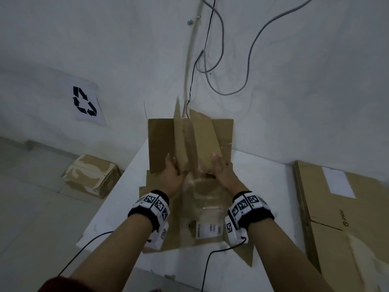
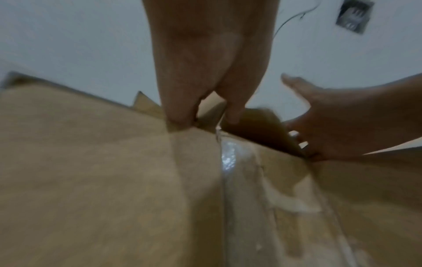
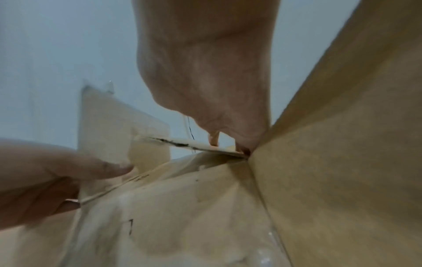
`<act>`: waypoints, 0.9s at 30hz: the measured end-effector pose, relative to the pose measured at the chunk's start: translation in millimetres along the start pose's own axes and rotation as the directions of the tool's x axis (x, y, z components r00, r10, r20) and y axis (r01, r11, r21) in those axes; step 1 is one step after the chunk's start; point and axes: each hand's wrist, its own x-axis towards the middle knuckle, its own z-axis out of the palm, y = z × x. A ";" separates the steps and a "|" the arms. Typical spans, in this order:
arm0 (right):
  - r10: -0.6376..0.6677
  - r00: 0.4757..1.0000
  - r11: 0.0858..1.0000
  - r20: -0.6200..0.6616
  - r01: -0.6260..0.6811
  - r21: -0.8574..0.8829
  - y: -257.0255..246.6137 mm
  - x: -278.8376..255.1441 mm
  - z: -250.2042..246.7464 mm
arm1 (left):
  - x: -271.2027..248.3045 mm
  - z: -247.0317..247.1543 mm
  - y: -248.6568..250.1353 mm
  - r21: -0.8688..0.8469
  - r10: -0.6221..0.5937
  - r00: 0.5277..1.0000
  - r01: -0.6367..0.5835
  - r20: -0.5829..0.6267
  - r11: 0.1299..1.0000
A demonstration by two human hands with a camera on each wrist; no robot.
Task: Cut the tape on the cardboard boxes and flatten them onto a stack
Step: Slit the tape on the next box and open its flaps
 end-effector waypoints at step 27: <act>-0.002 0.877 0.920 -0.480 -0.187 -0.345 175.5 -25.0 180.2 | 34.1 79.3 -221.3 0.616 0.364 0.929 -0.325 0.066 0.717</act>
